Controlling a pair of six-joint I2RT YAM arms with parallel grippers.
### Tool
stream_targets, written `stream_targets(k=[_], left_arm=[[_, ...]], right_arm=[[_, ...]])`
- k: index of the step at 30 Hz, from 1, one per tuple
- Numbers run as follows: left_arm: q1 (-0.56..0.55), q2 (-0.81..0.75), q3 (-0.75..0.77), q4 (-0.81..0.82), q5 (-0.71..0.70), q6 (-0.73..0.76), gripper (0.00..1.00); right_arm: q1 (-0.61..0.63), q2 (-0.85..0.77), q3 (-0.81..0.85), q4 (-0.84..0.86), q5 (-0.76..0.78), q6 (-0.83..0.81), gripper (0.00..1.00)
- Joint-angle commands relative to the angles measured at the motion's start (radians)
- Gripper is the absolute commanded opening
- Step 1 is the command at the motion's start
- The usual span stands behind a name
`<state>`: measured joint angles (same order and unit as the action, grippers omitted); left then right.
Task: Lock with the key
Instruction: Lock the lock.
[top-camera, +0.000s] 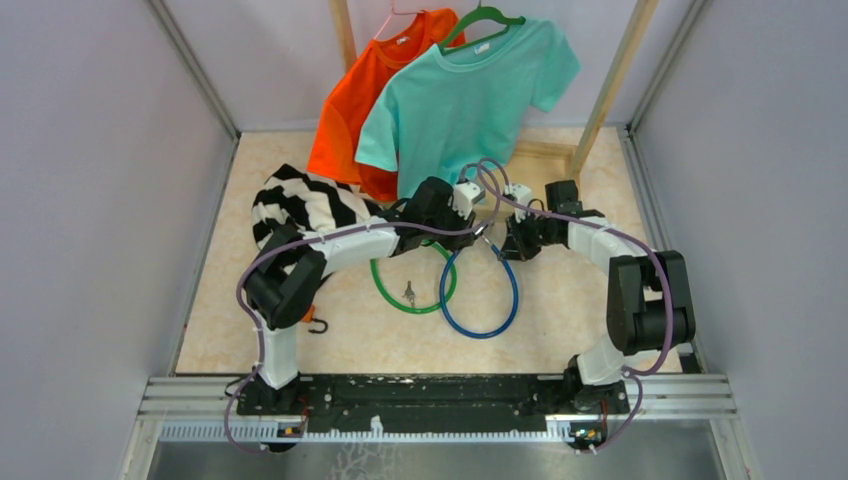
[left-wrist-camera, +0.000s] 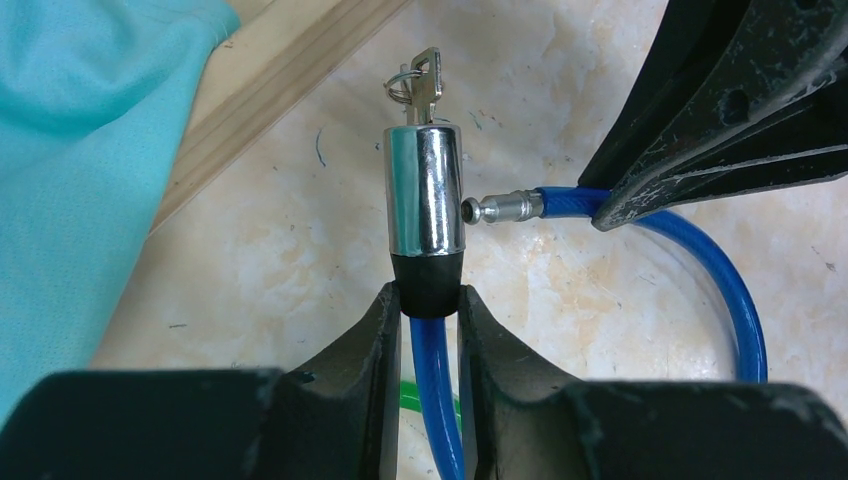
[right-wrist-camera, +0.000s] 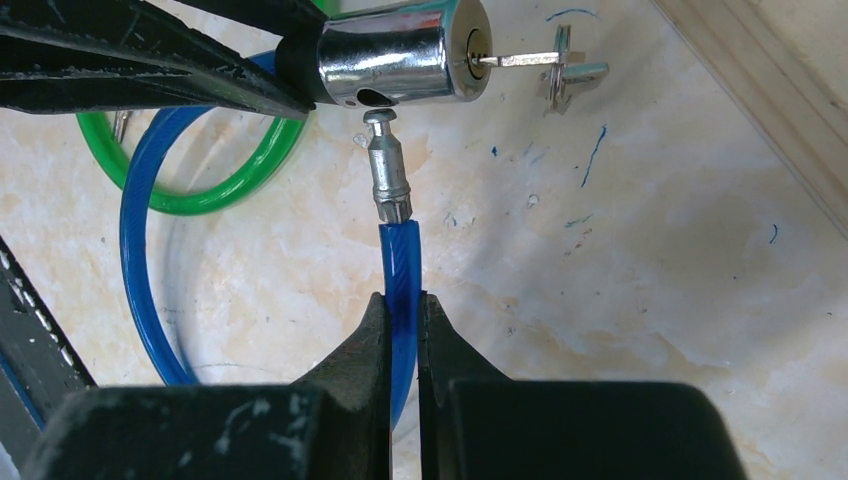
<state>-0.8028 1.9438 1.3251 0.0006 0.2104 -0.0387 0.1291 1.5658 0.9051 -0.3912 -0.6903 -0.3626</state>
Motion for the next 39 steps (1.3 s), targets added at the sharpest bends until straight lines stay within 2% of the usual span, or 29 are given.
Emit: stream_targets(k=[1, 16, 31, 39], left_arm=[[-0.012, -0.035, -0.011, 0.059, 0.007, 0.014, 0.0], [-0.032, -0.03, -0.014, 0.067, -0.003, 0.044, 0.0], [-0.125, -0.012, -0.041, 0.098, -0.214, 0.259, 0.0], [-0.156, 0.005, -0.061, 0.121, -0.239, 0.295, 0.0]], right_arm=[[0.014, -0.019, 0.048, 0.003, -0.059, 0.005, 0.0], [0.015, 0.012, 0.057, 0.002, -0.013, 0.033, 0.0], [0.016, 0.078, 0.186, -0.07, -0.091, 0.047, 0.0], [0.016, 0.077, 0.229, -0.07, -0.125, 0.022, 0.0]])
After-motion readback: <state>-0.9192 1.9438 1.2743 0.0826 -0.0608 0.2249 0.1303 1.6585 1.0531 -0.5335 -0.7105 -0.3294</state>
